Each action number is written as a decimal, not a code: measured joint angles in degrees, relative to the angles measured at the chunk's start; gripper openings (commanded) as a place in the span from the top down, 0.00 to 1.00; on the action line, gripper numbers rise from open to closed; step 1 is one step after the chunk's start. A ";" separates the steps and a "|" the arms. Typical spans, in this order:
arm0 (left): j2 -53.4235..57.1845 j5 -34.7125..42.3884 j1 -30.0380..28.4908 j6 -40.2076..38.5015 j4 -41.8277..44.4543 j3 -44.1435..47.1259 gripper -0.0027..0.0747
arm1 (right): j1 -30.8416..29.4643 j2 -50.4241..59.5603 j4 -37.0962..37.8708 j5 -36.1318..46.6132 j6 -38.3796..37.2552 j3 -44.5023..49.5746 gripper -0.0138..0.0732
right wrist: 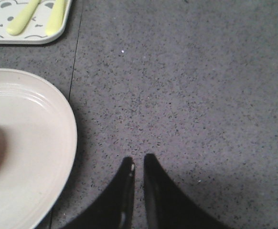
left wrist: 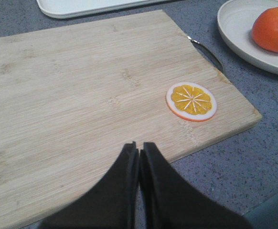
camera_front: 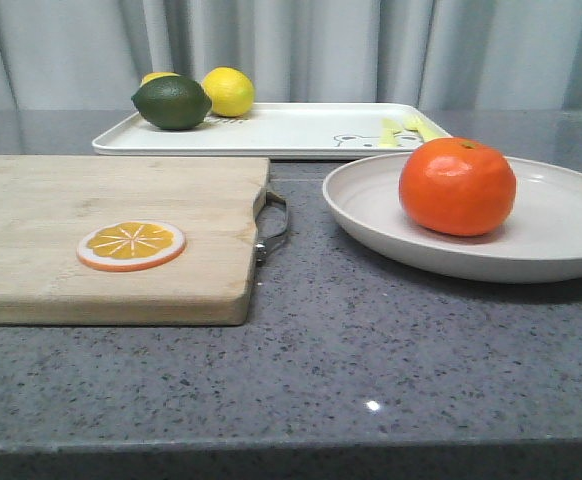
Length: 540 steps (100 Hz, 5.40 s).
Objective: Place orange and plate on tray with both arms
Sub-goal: 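Lift the left gripper away from the plate, then move the right gripper to the plate rim and grip it, then lift the plate with the right gripper and carry it onto the tray, then lower the plate onto the tray, open the right gripper and withdraw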
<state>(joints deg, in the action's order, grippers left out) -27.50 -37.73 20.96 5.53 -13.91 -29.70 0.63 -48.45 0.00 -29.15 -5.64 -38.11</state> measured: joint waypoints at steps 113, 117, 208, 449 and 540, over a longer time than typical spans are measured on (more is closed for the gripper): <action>0.87 3.40 0.00 -0.08 -0.10 2.90 0.99 | 4.85 -40.97 -11.92 -20.63 3.80 -26.74 0.43; 0.87 3.49 0.00 -0.08 -0.10 2.90 0.99 | 4.85 -41.12 -11.92 -20.63 3.80 -26.74 0.45; 0.87 4.94 0.00 -0.08 -1.36 2.90 0.99 | 2.59 -41.24 -18.24 -24.59 4.64 -28.33 0.92; 0.87 7.80 0.00 -0.08 -2.92 2.90 0.99 | 6.09 -94.90 -29.24 -39.64 0.58 -110.24 0.92; 0.87 7.80 0.00 -0.12 -2.92 2.90 0.99 | 6.09 -95.07 -28.03 -39.14 0.60 -110.33 0.41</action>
<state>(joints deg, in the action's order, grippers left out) -26.64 -29.93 20.96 5.41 -16.83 -26.80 6.71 -143.52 -28.03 -68.29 -5.04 -148.44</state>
